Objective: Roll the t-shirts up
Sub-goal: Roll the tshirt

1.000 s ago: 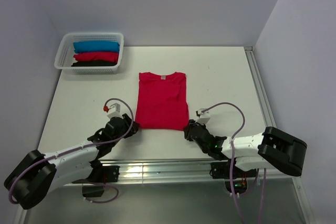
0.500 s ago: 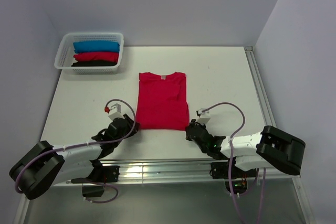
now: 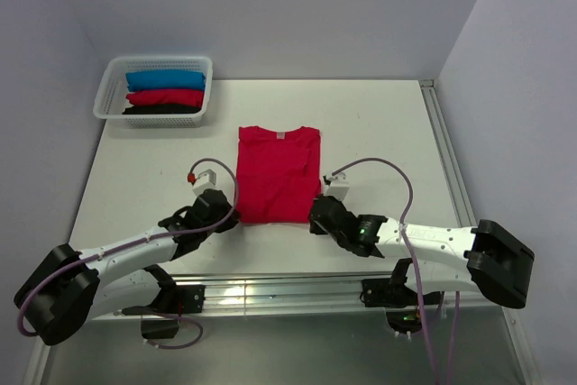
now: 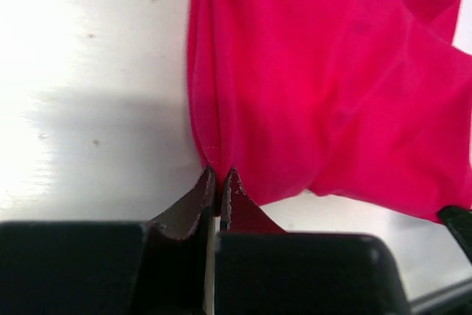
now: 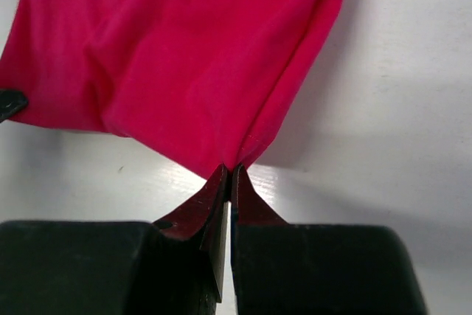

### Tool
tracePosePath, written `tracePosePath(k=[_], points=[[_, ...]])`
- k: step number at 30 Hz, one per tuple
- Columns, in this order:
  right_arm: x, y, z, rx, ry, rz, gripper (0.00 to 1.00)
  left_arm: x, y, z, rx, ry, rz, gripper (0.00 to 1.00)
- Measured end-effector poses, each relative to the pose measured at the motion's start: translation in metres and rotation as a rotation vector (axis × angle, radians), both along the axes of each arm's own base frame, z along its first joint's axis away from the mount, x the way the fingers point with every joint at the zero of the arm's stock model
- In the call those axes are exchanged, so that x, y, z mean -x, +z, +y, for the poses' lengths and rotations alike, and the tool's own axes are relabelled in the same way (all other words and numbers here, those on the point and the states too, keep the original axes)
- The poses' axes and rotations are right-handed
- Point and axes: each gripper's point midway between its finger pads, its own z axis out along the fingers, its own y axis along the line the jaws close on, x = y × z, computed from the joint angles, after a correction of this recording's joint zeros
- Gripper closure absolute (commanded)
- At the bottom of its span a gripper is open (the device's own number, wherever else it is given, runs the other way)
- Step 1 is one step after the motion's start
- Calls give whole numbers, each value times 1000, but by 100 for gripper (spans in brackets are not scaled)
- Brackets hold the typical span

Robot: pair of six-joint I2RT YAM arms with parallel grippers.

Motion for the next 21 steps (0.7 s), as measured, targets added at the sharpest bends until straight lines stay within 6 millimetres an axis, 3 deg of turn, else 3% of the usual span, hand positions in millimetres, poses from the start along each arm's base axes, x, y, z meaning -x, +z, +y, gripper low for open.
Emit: tracePosePath(k=[4,9,21], points=[[5,14,3,8,30,50,100,-2,18,-4,1,-28,53,100],[5,23,-7,17,46,102,100,-12,32,8,-10,-19,104,100],[-25,64,-13,-34,108,144,100,-54,61,14,-3,-76,169,100]])
